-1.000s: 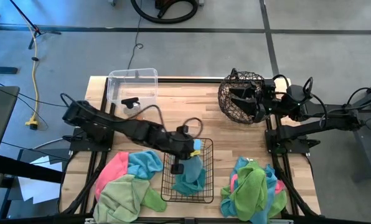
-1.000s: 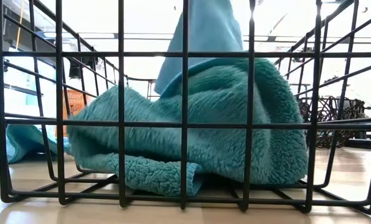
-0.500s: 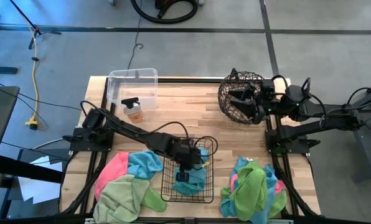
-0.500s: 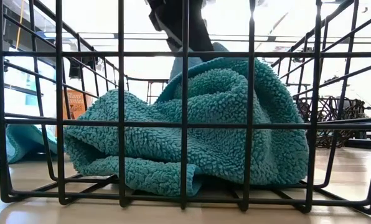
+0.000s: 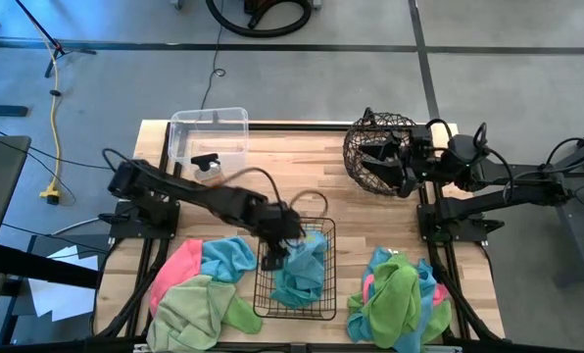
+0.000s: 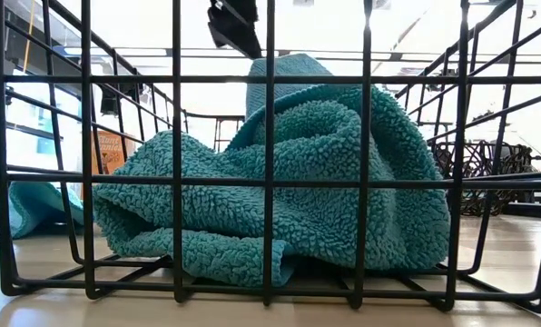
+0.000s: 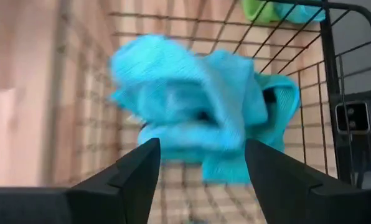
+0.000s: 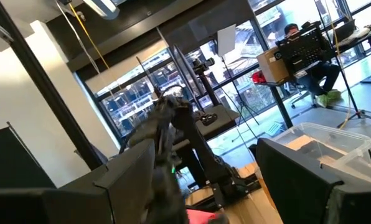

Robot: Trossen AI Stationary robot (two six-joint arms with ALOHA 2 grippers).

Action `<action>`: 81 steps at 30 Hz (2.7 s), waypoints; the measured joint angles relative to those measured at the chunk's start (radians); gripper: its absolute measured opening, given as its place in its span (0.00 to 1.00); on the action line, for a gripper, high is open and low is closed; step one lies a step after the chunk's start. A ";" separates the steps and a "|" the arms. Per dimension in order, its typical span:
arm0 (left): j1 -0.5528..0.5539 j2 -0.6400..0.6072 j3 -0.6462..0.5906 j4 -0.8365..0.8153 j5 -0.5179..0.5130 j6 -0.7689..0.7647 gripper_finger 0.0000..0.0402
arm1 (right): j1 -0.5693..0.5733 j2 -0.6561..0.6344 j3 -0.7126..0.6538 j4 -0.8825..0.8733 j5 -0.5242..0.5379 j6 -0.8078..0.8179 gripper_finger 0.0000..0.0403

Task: Sort microfiber towel by color & place in baskets
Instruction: Put the green towel into the top right basket

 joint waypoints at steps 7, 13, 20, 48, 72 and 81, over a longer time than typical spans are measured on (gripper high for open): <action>0.054 -0.233 0.000 0.024 -0.079 -0.065 0.56 | 0.000 0.000 0.000 0.033 0.000 0.008 0.69; 0.015 -0.446 -0.085 0.340 -0.260 -0.012 0.56 | 0.000 0.000 0.000 0.051 -0.001 0.038 0.69; -0.042 -0.659 -0.406 0.709 -0.299 -0.065 0.56 | 0.000 0.009 0.000 0.086 0.000 0.027 0.69; -0.104 -0.808 -0.736 1.068 -0.362 -0.253 0.56 | 0.107 0.288 0.459 -1.014 -0.251 0.294 0.69; -0.104 -0.808 -0.736 1.027 -0.360 -0.316 0.56 | 0.723 0.369 0.061 -1.126 -0.314 1.349 0.69; -0.104 -0.808 -0.736 1.030 -0.361 -0.320 0.56 | 0.729 0.369 0.041 -1.105 -0.313 1.283 0.60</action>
